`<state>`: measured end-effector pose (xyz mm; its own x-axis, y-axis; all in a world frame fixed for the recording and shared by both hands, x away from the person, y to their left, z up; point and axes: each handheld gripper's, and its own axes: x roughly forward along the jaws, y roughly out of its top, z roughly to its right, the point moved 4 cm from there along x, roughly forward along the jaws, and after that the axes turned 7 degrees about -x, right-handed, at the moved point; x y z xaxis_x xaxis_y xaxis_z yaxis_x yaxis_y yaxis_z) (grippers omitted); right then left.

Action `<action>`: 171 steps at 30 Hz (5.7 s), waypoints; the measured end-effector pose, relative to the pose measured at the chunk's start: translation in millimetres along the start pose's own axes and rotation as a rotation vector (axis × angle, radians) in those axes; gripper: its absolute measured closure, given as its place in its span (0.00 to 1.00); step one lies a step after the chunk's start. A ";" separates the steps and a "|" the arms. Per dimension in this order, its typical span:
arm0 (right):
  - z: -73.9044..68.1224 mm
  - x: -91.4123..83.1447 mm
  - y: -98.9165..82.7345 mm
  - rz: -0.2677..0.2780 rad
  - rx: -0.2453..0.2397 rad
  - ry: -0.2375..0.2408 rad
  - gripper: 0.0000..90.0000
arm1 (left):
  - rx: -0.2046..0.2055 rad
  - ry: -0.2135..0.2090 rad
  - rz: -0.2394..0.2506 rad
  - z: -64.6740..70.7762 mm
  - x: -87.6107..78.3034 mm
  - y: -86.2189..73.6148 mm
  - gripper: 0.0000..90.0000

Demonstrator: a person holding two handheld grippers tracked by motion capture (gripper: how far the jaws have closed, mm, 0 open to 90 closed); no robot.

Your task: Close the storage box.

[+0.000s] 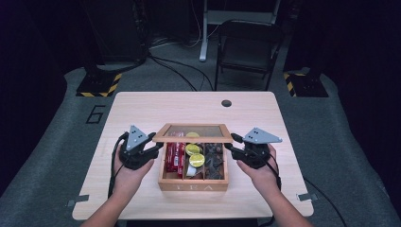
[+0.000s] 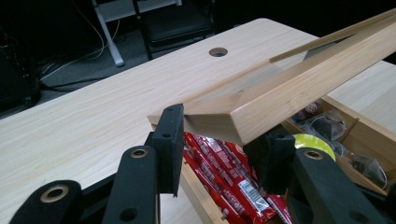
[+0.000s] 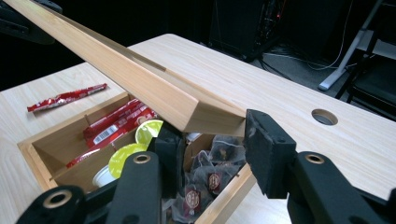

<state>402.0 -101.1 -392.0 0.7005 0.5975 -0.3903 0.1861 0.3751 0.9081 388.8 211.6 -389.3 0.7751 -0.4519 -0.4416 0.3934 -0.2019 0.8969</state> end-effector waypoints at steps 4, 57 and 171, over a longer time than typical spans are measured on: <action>-4.3 -1.8 -5.5 -0.008 -0.006 0.000 0.65 | 0.003 -0.004 0.002 1.3 -1.2 -7.6 0.65; -44.2 -18.3 -65.9 -0.087 -0.010 0.056 0.67 | -0.009 -0.110 -0.075 12.9 -9.3 -78.5 0.62; 11.2 -25.0 -107.7 -0.173 0.181 -0.008 0.52 | -0.199 0.028 -0.128 -80.9 -6.0 -107.5 0.43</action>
<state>372.1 -164.4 -478.4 0.6530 0.5296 -0.5414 0.4231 0.3378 0.8408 381.9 306.4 -484.8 0.7248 -0.4087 -0.5546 0.5770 -0.0797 0.8128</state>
